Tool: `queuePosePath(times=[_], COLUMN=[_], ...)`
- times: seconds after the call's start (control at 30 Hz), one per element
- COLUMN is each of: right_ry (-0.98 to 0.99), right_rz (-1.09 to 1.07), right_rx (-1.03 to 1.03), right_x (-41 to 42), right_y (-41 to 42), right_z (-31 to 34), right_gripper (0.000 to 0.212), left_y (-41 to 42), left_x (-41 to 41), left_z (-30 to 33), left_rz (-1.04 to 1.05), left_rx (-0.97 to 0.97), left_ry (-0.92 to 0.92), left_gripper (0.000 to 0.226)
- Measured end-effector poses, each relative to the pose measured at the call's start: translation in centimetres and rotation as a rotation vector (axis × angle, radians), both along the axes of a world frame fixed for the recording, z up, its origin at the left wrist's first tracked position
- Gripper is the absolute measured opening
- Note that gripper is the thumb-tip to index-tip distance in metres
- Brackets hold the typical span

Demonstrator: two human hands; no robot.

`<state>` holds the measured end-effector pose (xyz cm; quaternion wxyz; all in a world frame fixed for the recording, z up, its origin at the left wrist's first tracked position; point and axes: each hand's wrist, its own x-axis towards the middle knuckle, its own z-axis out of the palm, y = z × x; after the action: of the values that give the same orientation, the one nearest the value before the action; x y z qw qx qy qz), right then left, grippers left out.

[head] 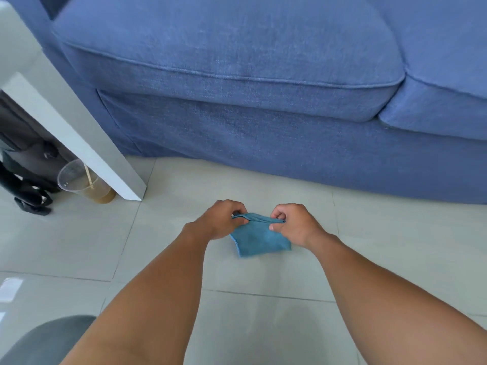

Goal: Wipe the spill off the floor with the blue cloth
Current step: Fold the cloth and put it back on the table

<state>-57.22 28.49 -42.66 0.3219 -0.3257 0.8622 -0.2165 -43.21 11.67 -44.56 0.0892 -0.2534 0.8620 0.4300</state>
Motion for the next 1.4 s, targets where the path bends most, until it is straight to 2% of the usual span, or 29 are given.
queuePosePath(times=[0.13,0.23,0.4,0.57,0.73,0.9,1.0,1.07,1.13,1.17,1.27,1.4], right_ry=[-0.031,-0.035,0.003,-0.029,-0.088,-0.181,-0.274,-0.351,-0.459,-0.53,-0.665,-0.636], right_rz=[0.002,0.022,0.033,0.031,0.169,0.226,0.215,0.203,0.203,0.206,0.26,0.455], right_rx=[-0.016,-0.004,-0.004,-0.015,-0.056,-0.167,-0.182,-0.161,-0.133,-0.102,0.008,0.099], right_x=[1.0,2.0,4.1,6.3,8.0,10.3,12.2,13.6,15.5,16.7,20.1,24.1], right_y=[-1.9,-2.7,-4.1,-5.2,-8.0,-11.3,-13.1,-14.2,-15.4,-16.0,-18.2,-21.7], right_z=[7.1,15.6,35.9,57.2,70.7,74.5,74.7,74.3,73.6,73.2,71.5,69.6], right_gripper=[0.013,0.005,0.009,0.006,0.002,0.01,0.019,0.034,0.051,0.053,0.045,0.036], left_y=[-1.8,-2.0,-1.8,-1.3,-1.5,-1.5,-0.6,-0.1,0.4,0.6,0.8,-0.4], left_x=[0.5,1.8,4.1,7.1,10.3,14.9,17.2,18.9,21.0,22.4,26.2,30.7], left_z=[8.2,16.7,36.4,57.9,71.8,76.1,76.8,76.6,75.9,75.3,73.4,70.4], left_rz=[0.024,0.066,0.164,0.394,0.659,0.986,1.171,1.254,1.3,1.318,1.363,1.435], left_rx=[-0.079,-0.08,-0.044,0.084,0.13,0.253,0.415,0.474,0.466,0.447,0.386,0.375], left_ry=[-0.03,-0.046,-0.096,-0.01,0.127,0.279,0.355,0.394,0.45,0.469,0.479,0.42], left_gripper=[0.011,0.012,0.024,0.025,0.033,0.042,0.032,0.031,0.036,0.041,0.053,0.052])
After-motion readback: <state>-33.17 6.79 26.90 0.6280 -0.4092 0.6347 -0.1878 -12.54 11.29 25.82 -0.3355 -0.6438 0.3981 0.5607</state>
